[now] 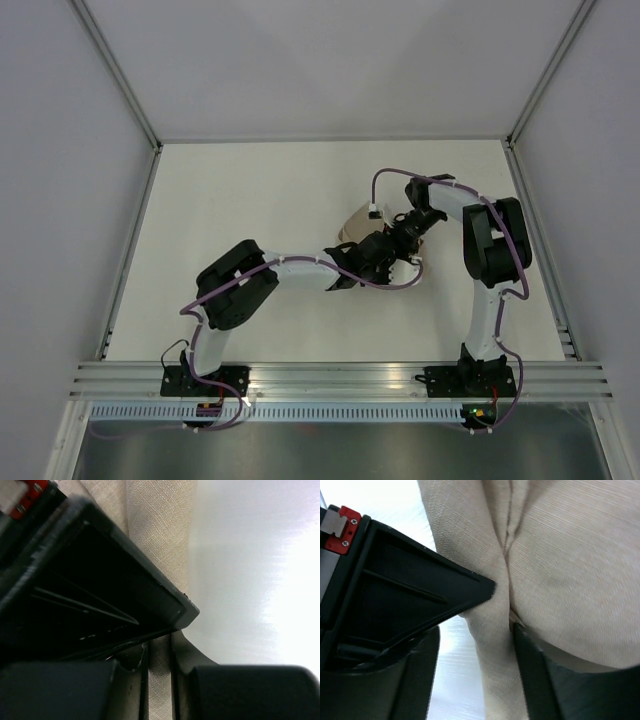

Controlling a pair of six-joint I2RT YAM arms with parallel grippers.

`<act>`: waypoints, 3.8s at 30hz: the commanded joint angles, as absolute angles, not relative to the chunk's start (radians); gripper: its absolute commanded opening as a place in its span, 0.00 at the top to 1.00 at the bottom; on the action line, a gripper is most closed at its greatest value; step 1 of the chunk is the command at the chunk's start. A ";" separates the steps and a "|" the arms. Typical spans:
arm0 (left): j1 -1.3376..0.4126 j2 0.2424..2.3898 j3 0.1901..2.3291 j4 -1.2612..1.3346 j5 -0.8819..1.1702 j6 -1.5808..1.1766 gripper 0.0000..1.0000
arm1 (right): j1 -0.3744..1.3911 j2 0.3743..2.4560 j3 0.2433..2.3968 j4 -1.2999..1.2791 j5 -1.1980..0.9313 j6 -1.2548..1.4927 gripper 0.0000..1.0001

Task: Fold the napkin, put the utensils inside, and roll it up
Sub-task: Roll the napkin at the center of the board.

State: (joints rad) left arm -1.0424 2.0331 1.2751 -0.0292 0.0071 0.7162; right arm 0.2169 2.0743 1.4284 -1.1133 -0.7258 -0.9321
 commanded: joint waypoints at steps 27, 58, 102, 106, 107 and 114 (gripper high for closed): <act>-0.853 2.020 1.126 -0.305 0.362 0.287 0.98 | 0.040 1.780 1.345 -0.698 -0.676 -0.698 0.25; -0.752 2.149 1.097 -0.328 0.796 0.132 0.98 | 0.474 1.253 0.675 -0.338 -0.551 -1.032 0.24; -0.700 1.891 1.095 -0.160 0.712 0.017 0.60 | 0.690 1.473 0.675 -0.402 -0.406 -0.991 0.94; -0.677 1.849 1.072 -0.121 0.707 0.011 0.58 | 0.689 1.508 0.699 -0.419 -0.416 -0.983 0.95; -0.666 1.841 1.069 -0.115 0.704 -0.017 0.58 | 0.689 1.514 0.704 -0.428 -0.417 -0.983 0.95; -0.618 1.751 1.020 -0.061 0.655 -0.044 0.57 | 0.683 1.583 0.761 -0.469 -0.429 -0.976 0.96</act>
State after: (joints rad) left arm -0.6380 1.8320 1.0470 -0.1234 0.7074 0.0147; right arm 0.6819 1.5074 0.7570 -0.3653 -0.4217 -0.9905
